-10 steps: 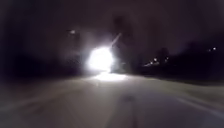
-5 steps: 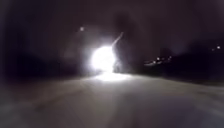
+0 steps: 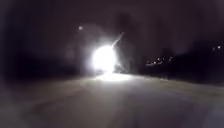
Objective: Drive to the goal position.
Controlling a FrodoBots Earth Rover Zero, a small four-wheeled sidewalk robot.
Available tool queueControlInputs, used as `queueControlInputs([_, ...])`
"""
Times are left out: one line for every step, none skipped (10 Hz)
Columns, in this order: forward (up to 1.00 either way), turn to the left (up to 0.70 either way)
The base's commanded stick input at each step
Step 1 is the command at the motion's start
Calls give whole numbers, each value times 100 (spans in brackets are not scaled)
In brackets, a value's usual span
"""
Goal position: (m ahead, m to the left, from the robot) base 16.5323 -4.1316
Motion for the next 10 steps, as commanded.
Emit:
queueControlInputs([100, 3])
queueControlInputs([100, 3])
queueControlInputs([100, 3])
queueControlInputs([100, 2])
queueControlInputs([100, 0])
queueControlInputs([100, 0])
queueControlInputs([100, 0])
queueControlInputs([100, 0])
queueControlInputs([100, 0])
queueControlInputs([100, 0])
